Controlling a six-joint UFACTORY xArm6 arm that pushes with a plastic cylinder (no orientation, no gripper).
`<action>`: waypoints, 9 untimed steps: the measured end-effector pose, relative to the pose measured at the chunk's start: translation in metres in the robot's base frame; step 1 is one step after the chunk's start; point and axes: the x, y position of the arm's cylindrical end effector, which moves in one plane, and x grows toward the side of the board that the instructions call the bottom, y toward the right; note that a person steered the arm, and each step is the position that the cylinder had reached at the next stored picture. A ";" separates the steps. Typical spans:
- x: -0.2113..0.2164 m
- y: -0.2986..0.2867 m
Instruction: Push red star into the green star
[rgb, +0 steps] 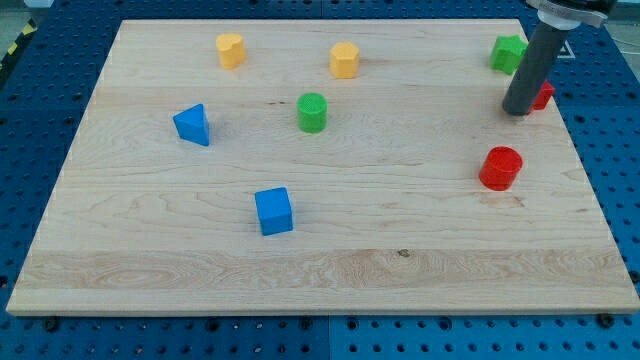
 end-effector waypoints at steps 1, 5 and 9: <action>-0.005 0.001; 0.037 0.055; -0.003 0.053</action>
